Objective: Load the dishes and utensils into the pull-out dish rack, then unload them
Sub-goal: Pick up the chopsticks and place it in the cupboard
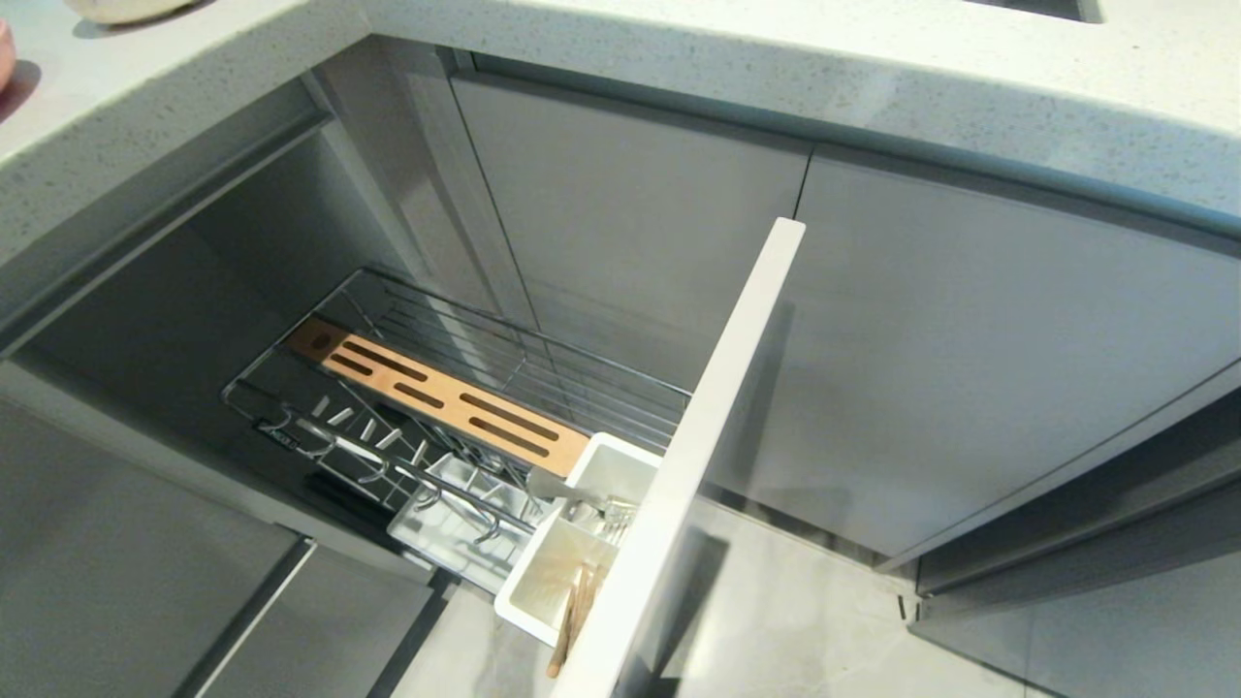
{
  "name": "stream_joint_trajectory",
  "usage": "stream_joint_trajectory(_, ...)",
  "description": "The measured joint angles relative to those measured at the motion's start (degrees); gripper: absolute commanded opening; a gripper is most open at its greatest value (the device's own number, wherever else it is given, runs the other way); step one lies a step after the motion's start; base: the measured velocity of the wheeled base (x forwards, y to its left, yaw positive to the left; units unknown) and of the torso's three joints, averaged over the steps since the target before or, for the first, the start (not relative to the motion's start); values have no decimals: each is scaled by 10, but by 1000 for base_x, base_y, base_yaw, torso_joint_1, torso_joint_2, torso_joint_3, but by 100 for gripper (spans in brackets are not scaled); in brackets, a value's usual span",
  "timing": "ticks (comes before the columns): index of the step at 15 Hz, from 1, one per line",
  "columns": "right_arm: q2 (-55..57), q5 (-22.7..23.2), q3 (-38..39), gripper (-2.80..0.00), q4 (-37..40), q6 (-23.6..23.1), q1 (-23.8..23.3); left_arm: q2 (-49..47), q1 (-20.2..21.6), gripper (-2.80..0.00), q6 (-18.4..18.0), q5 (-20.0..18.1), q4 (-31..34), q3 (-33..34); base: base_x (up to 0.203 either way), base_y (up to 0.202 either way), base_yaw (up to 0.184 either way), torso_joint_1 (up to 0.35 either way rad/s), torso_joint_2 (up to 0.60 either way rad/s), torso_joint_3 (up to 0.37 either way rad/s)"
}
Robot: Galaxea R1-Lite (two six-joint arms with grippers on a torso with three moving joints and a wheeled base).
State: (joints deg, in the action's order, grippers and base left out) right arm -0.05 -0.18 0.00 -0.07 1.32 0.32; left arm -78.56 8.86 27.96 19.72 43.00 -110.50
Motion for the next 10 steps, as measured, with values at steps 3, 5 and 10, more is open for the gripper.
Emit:
stream_joint_trajectory(3,0,0,0,-280,0,0,0,0,0,-280,0,0,0,0,0,0,0,0,0,0)
stream_joint_trajectory(5,0,0,0,-280,0,0,0,1,0,-280,0,1,-2,0,0,0,0,0,0,0)
stream_joint_trajectory(10,0,0,0,-280,0,0,0,20,0,-280,2,-1,-25,0,0,0,0,0,0,0)
